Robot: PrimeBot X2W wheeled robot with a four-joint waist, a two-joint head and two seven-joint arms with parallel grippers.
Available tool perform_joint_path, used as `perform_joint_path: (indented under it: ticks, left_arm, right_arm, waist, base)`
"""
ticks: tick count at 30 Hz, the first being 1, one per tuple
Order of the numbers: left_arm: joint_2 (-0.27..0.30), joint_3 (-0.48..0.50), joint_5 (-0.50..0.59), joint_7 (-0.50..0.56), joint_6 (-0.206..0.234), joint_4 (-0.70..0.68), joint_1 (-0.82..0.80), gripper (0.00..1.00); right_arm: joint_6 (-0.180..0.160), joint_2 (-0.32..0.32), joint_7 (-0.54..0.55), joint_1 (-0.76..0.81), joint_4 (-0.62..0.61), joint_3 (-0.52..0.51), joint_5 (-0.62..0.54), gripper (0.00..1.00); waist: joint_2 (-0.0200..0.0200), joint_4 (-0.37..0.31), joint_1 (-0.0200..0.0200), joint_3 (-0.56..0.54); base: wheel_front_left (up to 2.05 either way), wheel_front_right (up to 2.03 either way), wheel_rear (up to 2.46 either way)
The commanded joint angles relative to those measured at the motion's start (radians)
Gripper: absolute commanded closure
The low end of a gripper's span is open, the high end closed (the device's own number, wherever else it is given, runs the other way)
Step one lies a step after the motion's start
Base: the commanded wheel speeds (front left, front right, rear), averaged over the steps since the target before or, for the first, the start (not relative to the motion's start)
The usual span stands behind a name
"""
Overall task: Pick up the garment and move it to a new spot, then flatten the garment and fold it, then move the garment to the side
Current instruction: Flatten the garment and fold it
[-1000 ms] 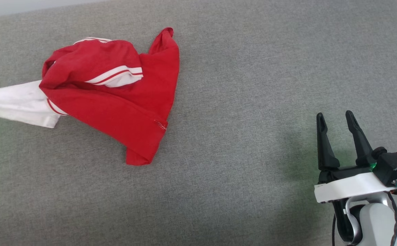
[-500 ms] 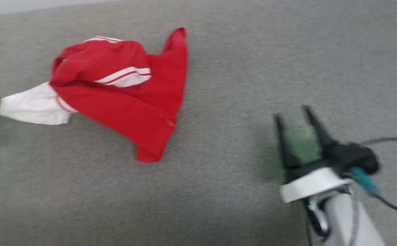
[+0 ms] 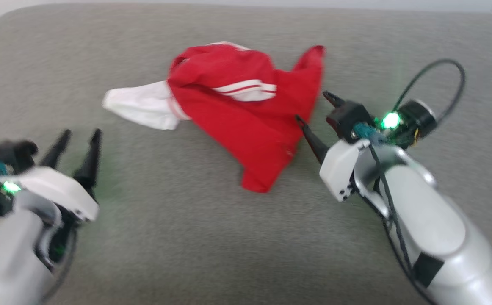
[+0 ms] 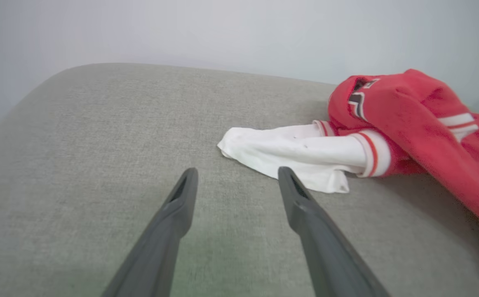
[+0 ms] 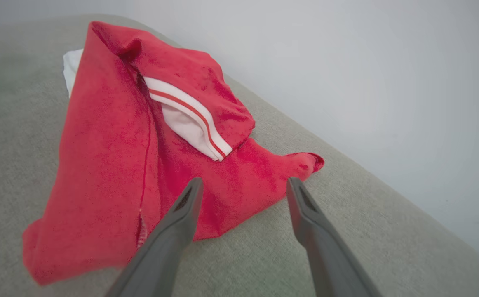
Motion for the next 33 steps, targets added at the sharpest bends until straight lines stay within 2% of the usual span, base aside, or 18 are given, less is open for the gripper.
perform_joint_path:
  ticks: [1,5,9,15,20,22,23,24,25,26,33]
  left_arm:
    - [-0.025,0.057,0.05,-0.002,0.008,-0.039,0.047,0.0]
    - [-0.102,0.236,0.187,-0.002,-0.014,-0.151,0.198,0.0]
    - [-0.167,0.354,0.282,-0.002,-0.041,-0.207,0.285,0.0]
    - [-0.238,0.445,0.368,-0.002,-0.077,-0.241,0.329,0.0]
    - [-0.277,0.474,0.394,-0.002,-0.084,-0.239,0.337,0.0]
    - [-0.293,0.46,0.394,-0.002,-0.086,-0.249,0.334,0.0]
    - [-0.295,0.455,0.39,-0.002,-0.086,-0.251,0.335,0.0]
    - [-0.297,0.45,0.384,-0.002,-0.086,-0.256,0.336,0.0]
    - [-0.297,0.448,0.378,-0.002,-0.086,-0.259,0.336,0.0]
    - [-0.298,0.445,0.374,-0.002,-0.085,-0.261,0.336,0.0]
    - [-0.288,0.456,0.358,-0.002,-0.086,-0.265,0.348,0.0]
  right_arm:
    - [-0.001,-0.017,0.02,-0.031,0.017,0.03,0.015,0.0]
    - [-0.001,-0.065,0.082,-0.137,0.09,0.14,0.074,0.0]
    - [-0.001,-0.098,0.122,-0.227,0.164,0.256,0.129,0.0]
    - [-0.001,-0.116,0.125,-0.332,0.265,0.364,0.181,0.0]
    - [-0.001,-0.115,0.106,-0.401,0.33,0.439,0.207,0.0]
    - [-0.001,-0.109,0.077,-0.438,0.368,0.458,0.196,0.47]
    - [-0.001,-0.104,0.069,-0.447,0.383,0.466,0.193,0.53]
    - [-0.001,-0.1,0.062,-0.454,0.397,0.472,0.192,0.67]
    - [-0.001,-0.096,0.05,-0.467,0.41,0.474,0.186,0.91]
    - [-0.001,-0.093,0.04,-0.475,0.424,0.473,0.183,1.0]
    - [-0.001,-0.071,-0.042,-0.519,0.494,0.451,0.162,1.0]
  waist:
    - [0.0,0.067,0.0,0.004]
    - [0.0,0.121,0.0,0.023]
    - [0.0,0.163,0.0,0.048]
    - [0.0,0.207,0.0,0.078]
    - [0.0,0.227,0.0,0.095]
    - [0.0,0.232,0.0,0.105]
    - [0.0,0.234,0.0,0.107]
    - [0.0,0.235,0.0,0.109]
    - [0.0,0.236,0.0,0.111]
    - [0.0,0.236,0.0,0.112]
    - [0.0,0.207,0.0,0.104]
  base:
    - [0.0,0.0,0.0]
    - [0.0,0.0,0.0]
    - [0.0,0.0,0.0]
    - [0.0,0.0,0.0]
    - [0.0,0.0,0.0]
    - [0.0,0.0,0.0]
    - [0.0,0.0,0.0]
    - [0.0,0.0,0.0]
    - [0.0,0.0,0.0]
    - [0.0,0.0,0.0]
    - [0.0,0.0,0.0]
